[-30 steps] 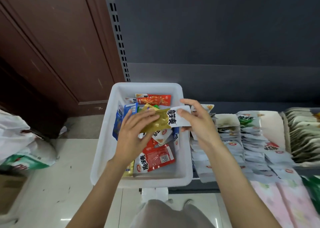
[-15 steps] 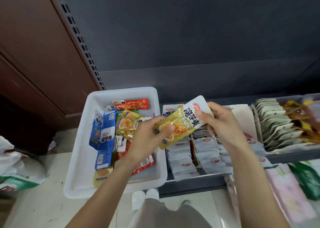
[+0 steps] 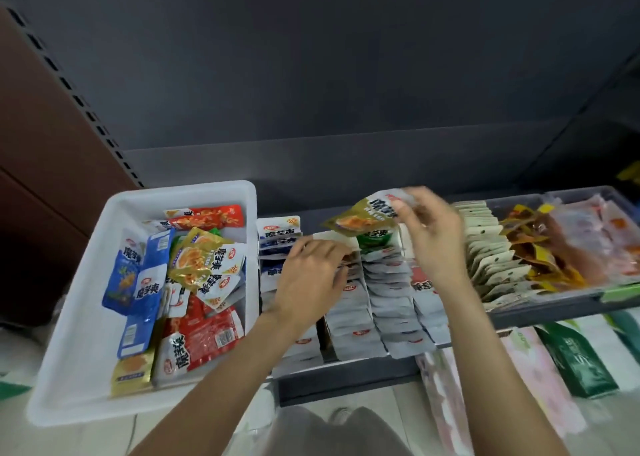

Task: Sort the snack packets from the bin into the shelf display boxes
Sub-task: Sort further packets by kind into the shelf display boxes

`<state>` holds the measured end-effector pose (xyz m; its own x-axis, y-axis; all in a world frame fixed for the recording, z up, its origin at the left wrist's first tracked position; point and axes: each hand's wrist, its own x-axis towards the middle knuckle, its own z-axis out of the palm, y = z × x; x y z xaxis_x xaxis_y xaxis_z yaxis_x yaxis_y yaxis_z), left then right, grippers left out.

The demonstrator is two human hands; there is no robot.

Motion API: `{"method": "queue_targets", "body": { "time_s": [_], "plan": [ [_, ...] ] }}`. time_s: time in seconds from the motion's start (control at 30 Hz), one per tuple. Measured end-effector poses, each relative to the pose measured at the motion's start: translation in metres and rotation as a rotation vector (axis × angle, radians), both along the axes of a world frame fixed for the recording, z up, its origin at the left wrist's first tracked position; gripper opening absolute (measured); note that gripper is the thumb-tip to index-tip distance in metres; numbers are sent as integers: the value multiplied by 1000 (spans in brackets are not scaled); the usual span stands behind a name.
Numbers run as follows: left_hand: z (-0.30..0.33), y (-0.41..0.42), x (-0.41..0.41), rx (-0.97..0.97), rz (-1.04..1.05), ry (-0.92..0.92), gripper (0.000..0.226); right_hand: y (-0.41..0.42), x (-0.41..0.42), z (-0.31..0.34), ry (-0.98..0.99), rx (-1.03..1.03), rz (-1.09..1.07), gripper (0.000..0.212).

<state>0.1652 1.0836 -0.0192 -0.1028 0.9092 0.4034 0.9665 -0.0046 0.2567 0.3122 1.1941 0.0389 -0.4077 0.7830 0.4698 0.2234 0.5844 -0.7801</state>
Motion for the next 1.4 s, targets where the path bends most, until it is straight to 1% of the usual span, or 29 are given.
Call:
{"method": "queue_targets", "body": {
  "time_s": [0.1, 0.2, 0.23, 0.3, 0.33, 0.37, 0.43, 0.47, 0.53, 0.63, 0.7, 0.77, 0.83, 0.9, 0.97, 1.07, 1.13, 1.17, 1.2, 1.27, 1.33, 1.4],
  "plan": [
    [-9, -2, -1, -41, 29, 53, 29, 8, -25, -12, -270, 204, 104, 11],
    [-10, -7, -1, -35, -22, 60, 29, 11, -46, -30, -574, 329, 167, 5],
    [-9, -8, -1, -35, -38, 59, 29, 10, -51, -36, -645, 380, 184, 3],
    [-8, -10, -3, -44, -72, 45, 26, 8, -58, -46, -734, 462, 182, 14],
    [-7, -11, -5, -50, -90, 39, 24, 6, -60, -47, -770, 467, 172, 18],
    [-7, -13, -7, -50, -105, 33, 25, 5, -61, -49, -795, 474, 159, 19],
    [-5, -17, -14, -20, -139, 4, 28, 2, -62, -51, -877, 488, 158, 15],
    [-4, -21, -17, 22, -144, -19, 26, 0, -61, -49, -890, 483, 166, 13],
    [0, -33, -27, 157, -95, -94, 21, -9, -58, -38, -780, 435, 178, 14],
    [2, -62, -51, 358, 93, -191, 15, -34, -64, -17, -512, 346, 172, 21],
    [-5, -84, -74, 400, 257, -210, 12, -56, -80, -5, -396, 307, 238, 21],
    [-16, -105, -102, 325, 428, -247, 16, -80, -104, -4, -356, 293, 331, 20],
    [-32, -121, -132, 195, 561, -272, 19, -102, -135, -10, -414, 253, 434, 22],
    [-48, -132, -158, 18, 638, -258, 23, -118, -171, -25, -605, 196, 512, 28],
    [-59, -134, -177, -153, 641, -266, 32, -125, -208, -46, -834, 190, 531, 37],
    [-68, -134, -191, -282, 620, -259, 42, -134, -258, -67, -1158, 259, 449, 46],
    [-73, -134, -200, -354, 613, -251, 47, -135, -280, -81, -1299, 284, 380, 58],
    [-75, -133, -204, -383, 615, -267, 48, -133, -285, -89, -1352, 252, 349, 67],
    [-77, -133, -208, -398, 612, -295, 50, -131, -287, -95, -1392, 200, 326, 74],
    [-79, -135, -213, -385, 578, -367, 51, -127, -284, -105, -1413, 149, 298, 79],
    [-81, -136, -220, -343, 517, -400, 56, -126, -276, -107, -1369, 235, 267, 77],
    [-80, -136, -229, -314, 413, -352, 69, -130, -267, -106, -1285, 333, 269, 74]
  ]
}}
